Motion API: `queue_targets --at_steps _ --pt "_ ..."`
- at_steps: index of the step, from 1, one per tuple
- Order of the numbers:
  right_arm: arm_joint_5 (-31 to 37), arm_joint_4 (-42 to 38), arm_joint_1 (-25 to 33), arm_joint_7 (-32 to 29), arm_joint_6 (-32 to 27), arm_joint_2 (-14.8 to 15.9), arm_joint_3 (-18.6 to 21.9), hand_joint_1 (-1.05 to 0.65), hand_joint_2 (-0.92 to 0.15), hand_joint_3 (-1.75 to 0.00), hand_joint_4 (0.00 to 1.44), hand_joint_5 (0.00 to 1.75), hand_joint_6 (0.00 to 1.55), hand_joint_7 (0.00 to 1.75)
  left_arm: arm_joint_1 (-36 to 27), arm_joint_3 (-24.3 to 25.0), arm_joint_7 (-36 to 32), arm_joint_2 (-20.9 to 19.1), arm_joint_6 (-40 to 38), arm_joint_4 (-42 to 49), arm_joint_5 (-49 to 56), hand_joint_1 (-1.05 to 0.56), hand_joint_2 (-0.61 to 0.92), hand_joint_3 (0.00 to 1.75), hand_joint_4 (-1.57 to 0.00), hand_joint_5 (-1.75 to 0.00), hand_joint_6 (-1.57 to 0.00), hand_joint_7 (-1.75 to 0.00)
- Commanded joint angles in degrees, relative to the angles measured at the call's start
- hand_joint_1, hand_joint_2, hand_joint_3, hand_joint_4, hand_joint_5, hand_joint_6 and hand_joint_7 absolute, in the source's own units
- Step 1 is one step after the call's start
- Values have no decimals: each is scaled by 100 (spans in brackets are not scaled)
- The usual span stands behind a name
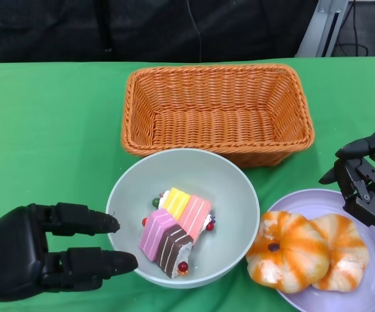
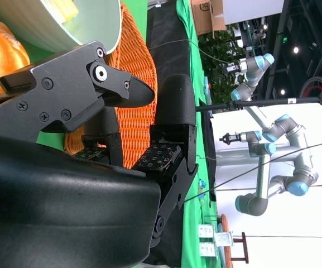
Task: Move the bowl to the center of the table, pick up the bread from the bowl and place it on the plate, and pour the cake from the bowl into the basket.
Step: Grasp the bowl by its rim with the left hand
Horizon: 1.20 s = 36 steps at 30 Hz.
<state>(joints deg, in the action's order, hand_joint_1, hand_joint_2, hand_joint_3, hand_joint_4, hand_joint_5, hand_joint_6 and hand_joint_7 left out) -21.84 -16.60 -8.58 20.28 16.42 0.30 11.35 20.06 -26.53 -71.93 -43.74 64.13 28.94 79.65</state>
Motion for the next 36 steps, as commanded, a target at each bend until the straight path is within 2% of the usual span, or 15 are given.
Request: queue_targets --at_steps 1,7,11,15,18,26,33,36 --pt "-17 -10 -4 -30 128 -23 69 -14 -65 -83 76 158 72 121 158 -219 -100 -164 -82 90 -136 -38 92 18 -89 -7 -86 0" --pt "-75 71 14 36 -46 32 59 -15 -66 -82 76 158 72 120 320 -481 -230 -12 -261 71 -269 -38 92 18 -91 -8 -88 -1" --pt "-31 -1 -1 14 64 -9 70 -14 -65 -82 77 158 72 119 402 -627 -326 113 -400 72 -306 -38 92 20 -91 -8 -89 -1" --pt "-62 2 4 70 27 7 68 -16 -68 -78 75 158 71 118 511 -743 -232 93 -398 123 -401 -38 92 23 -90 -7 -87 0" --pt "-60 71 21 64 -62 35 60 -14 -69 -77 75 159 72 118 530 -763 61 43 -362 138 -566 -39 92 20 -89 -6 -87 0" --pt "18 33 37 -20 150 -49 73 -15 -68 -78 76 158 73 118 467 -718 1031 2 -312 130 -1049 -38 92 18 -91 -8 -86 0" --pt "-5 135 88 -40 71 -24 62 -16 -66 -79 75 160 71 119 448 -680 1556 10 -319 144 -1262 -36 92 12 -97 -11 -89 -1" --pt "17 172 106 -81 66 -37 55 -16 -66 -79 75 161 71 120 462 -689 1627 24 -298 166 -1286 -37 92 15 -99 -12 -90 -2"
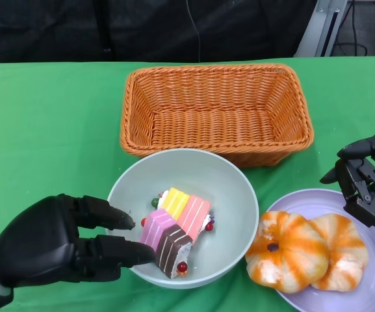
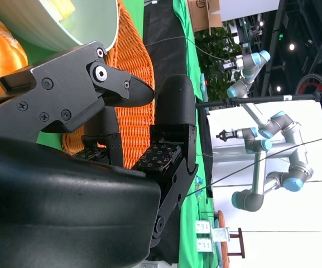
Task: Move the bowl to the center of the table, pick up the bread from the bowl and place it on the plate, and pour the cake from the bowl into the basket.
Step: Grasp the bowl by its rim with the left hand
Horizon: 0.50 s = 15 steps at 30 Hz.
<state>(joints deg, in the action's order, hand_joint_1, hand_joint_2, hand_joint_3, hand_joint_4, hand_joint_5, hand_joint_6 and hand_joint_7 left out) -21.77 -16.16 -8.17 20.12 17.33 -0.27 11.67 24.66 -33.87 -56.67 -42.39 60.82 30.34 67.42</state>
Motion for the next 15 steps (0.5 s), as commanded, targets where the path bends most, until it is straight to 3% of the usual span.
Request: queue_targets --at_steps 1,15 --pt "2 122 64 -59 -13 13 23 -15 -66 -79 75 161 71 120 3 45 122 -104 45 38 -78 -38 92 16 -99 -12 -91 -2" --pt "-3 212 132 -93 -44 2 0 -13 -68 -80 73 161 69 121 111 26 597 14 192 184 -197 -40 92 22 -98 -13 -88 0"
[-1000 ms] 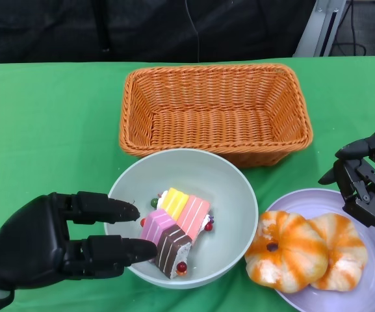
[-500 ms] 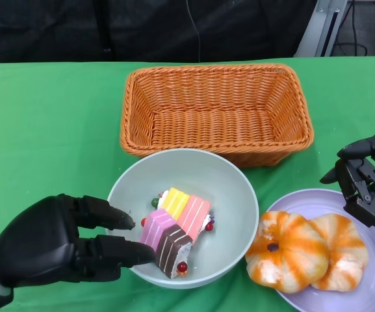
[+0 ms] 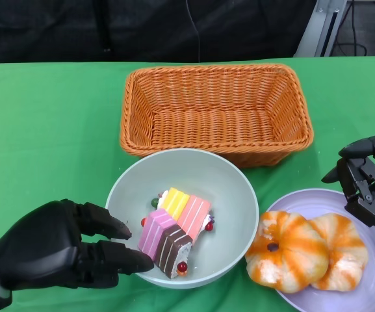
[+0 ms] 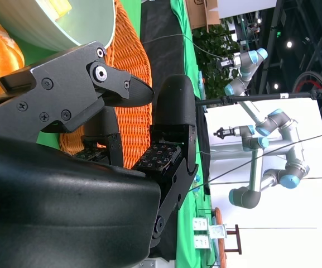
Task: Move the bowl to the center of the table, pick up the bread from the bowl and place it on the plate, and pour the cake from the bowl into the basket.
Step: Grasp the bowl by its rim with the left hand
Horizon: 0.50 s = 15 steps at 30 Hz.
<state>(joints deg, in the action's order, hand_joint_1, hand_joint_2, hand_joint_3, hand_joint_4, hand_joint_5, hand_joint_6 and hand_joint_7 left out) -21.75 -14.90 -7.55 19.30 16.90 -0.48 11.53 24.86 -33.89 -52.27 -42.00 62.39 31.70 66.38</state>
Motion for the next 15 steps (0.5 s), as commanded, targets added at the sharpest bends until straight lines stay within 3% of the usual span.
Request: queue_targets --at_steps 1,9,15 --pt "-2 73 69 -12 21 14 19 -13 -68 -80 74 161 69 121 89 32 196 -15 15 40 -106 -41 92 22 -98 -13 -88 0" --pt "50 35 60 -60 102 -34 39 -12 -67 -81 73 160 70 121 -104 116 652 160 -575 -207 -205 -42 92 9 -90 -8 -81 0" --pt "87 38 65 -133 150 -62 42 -10 -65 -85 75 160 70 122 -52 40 788 269 -783 -86 -197 -42 92 12 -88 -7 -80 0"
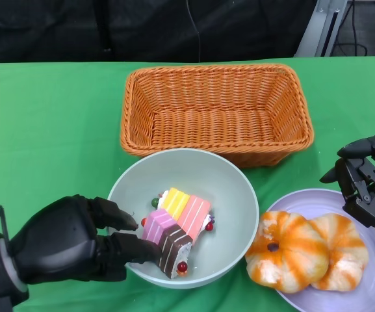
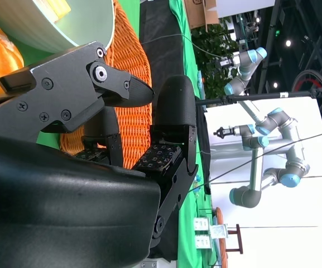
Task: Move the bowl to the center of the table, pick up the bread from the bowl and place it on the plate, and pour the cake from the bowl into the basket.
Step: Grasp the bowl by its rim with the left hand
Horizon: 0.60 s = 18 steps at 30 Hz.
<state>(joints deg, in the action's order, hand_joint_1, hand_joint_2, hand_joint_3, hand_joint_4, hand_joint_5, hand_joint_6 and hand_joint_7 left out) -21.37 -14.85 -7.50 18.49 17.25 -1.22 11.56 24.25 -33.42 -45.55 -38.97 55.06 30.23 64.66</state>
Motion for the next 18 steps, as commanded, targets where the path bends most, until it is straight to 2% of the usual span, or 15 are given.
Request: queue_targets --at_steps 1,18 --pt "50 26 58 -56 127 10 40 -10 -65 -86 75 160 70 122 20 -12 134 -28 -58 75 -28 -42 92 12 -88 -7 -80 0" --pt "181 -8 45 -212 298 -36 84 -10 -59 -98 76 161 70 125 248 -212 266 57 -37 402 65 -44 92 11 -91 -9 -81 -1"
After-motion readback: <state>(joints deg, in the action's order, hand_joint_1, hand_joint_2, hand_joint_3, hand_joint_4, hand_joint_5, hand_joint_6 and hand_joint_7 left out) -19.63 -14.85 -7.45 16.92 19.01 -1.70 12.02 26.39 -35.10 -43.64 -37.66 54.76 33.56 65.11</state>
